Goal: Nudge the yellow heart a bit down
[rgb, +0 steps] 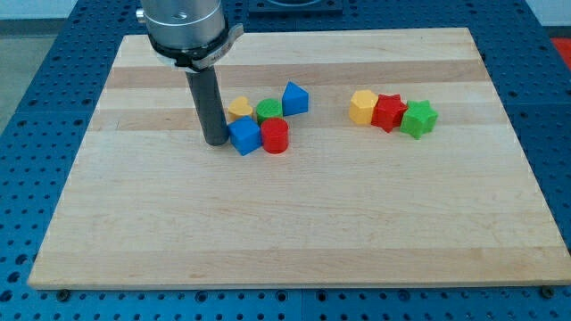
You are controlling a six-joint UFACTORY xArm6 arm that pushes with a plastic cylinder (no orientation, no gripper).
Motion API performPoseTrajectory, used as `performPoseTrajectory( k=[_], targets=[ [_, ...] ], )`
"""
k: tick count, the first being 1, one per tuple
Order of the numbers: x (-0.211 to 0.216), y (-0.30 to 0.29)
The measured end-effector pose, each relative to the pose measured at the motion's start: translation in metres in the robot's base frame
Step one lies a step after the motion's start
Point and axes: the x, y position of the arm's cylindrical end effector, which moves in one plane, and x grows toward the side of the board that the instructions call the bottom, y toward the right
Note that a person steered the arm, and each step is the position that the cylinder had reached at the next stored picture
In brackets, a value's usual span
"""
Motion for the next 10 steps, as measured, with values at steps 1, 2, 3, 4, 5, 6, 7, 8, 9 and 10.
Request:
performPoseTrajectory(
  k=[1,2,3,4,5,6,7,8,9,10],
  targets=[
    [0.0,0.002],
    [0.0,0.007],
    [-0.001,0.007],
    [-0.001,0.004],
    [0.003,-0.006],
    [0.006,-0.015],
    [-0.004,-0.036],
    [-0.028,-0.046],
    [-0.056,-0.046],
    [-0.075,-0.037]
  ],
)
